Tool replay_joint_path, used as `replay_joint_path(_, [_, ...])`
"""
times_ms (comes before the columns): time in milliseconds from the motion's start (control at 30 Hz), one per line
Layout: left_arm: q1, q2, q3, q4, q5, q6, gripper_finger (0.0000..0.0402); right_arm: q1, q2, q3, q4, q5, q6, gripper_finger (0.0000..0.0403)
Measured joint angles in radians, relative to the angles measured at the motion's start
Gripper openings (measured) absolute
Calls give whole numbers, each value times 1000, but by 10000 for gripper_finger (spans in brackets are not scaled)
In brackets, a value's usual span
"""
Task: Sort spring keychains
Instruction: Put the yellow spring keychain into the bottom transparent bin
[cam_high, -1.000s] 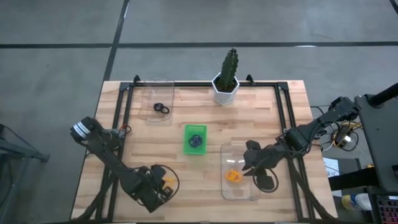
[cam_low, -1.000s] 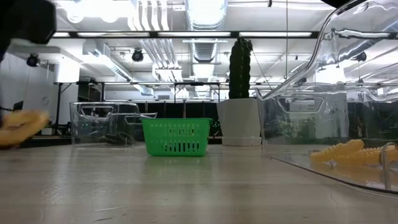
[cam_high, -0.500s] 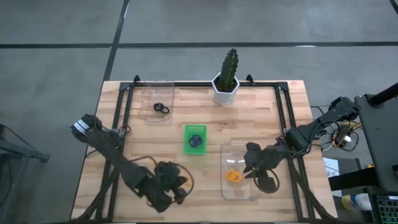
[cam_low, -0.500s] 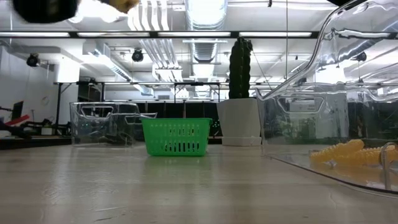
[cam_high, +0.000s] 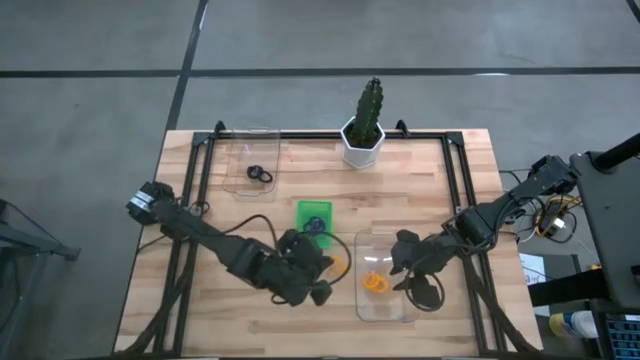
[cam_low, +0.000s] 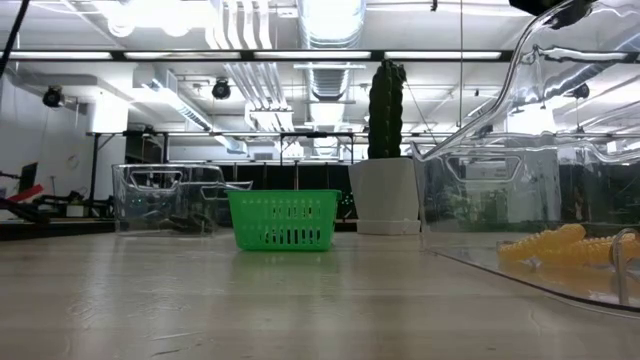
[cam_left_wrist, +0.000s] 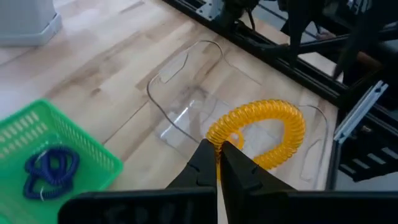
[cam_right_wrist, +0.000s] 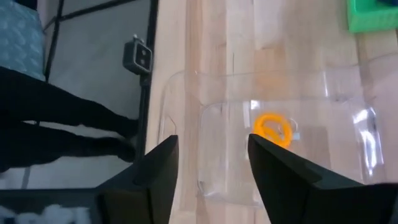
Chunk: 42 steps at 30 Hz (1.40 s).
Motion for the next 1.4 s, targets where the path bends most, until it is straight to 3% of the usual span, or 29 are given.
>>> replay_joint_path(233, [36, 60, 51, 0, 12, 56, 0, 0, 0, -4, 138, 129, -31, 195])
replay_joint_path(700, [61, 101, 84, 119, -165, 185, 0, -1, 1, -8, 267, 516, -15, 194])
replay_joint_path(1400, [83, 101, 78, 167, -201, 256, 0, -64, 1, -12, 292, 577, -5, 194])
